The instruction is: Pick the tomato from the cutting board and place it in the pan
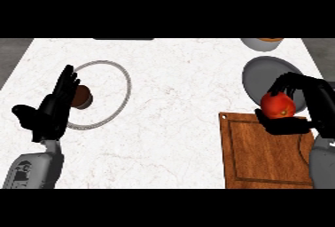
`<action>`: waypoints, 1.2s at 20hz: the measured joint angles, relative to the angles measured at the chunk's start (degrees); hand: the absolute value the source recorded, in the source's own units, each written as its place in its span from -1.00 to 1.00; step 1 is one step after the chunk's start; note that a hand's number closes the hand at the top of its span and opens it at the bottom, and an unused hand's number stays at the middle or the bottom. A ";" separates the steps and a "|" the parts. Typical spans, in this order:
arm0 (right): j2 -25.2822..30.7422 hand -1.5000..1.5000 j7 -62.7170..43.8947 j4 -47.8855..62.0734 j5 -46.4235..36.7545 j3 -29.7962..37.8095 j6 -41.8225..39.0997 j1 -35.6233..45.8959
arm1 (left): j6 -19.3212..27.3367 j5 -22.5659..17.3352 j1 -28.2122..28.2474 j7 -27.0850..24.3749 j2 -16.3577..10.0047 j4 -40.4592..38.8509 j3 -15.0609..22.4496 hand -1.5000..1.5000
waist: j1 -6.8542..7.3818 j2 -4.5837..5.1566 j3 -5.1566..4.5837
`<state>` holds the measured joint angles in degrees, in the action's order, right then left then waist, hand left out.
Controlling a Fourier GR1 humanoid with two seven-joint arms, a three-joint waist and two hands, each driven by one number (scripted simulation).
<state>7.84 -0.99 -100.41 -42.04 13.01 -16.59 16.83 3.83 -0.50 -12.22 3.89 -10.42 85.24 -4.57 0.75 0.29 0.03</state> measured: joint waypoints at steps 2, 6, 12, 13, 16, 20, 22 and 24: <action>2.88 1.00 3.09 7.11 0.25 3.09 2.19 3.29 | -0.36 -0.28 -0.57 0.38 -0.46 -0.12 -0.43 0.00 | 0.12 0.05 0.00; 8.06 1.00 10.40 22.52 -2.01 6.55 8.86 9.33 | -0.18 -0.18 -2.00 1.00 -0.13 -0.76 -0.32 0.00 | 0.63 0.30 0.04; 14.70 1.00 19.08 44.47 -6.68 9.96 20.23 17.41 | -0.40 0.17 -3.51 1.06 0.49 -1.42 0.57 0.00 | 2.03 0.89 0.13; 15.01 1.00 20.46 48.05 -6.90 10.51 22.19 18.70 | -0.35 0.29 -3.70 1.11 0.56 -1.52 0.68 0.00 | 2.22 0.95 0.15; 16.87 1.00 23.70 57.77 -7.33 12.18 26.28 22.55 | -0.38 0.45 -4.24 1.82 0.65 -1.11 1.03 0.00 | 2.90 1.17 0.21; 17.74 1.00 27.38 67.60 -6.65 14.23 29.32 25.56 | -0.63 0.50 -4.80 1.54 0.63 -1.28 1.14 0.00 | 3.64 1.60 0.28; 18.20 -1.00 28.15 71.78 -6.10 15.07 28.73 26.90 | -0.77 0.47 -5.22 1.06 0.61 -1.75 1.04 0.00 | 3.89 1.79 0.29; 19.09 -1.00 28.10 75.68 -5.58 15.50 25.17 27.71 | -1.01 0.36 -5.36 1.23 0.66 -1.56 1.22 0.00 | 4.30 1.94 0.33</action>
<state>26.93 27.11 -24.73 -47.62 28.51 8.58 44.54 2.82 -0.14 -17.58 5.12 -9.76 83.68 -3.35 5.05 2.22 0.36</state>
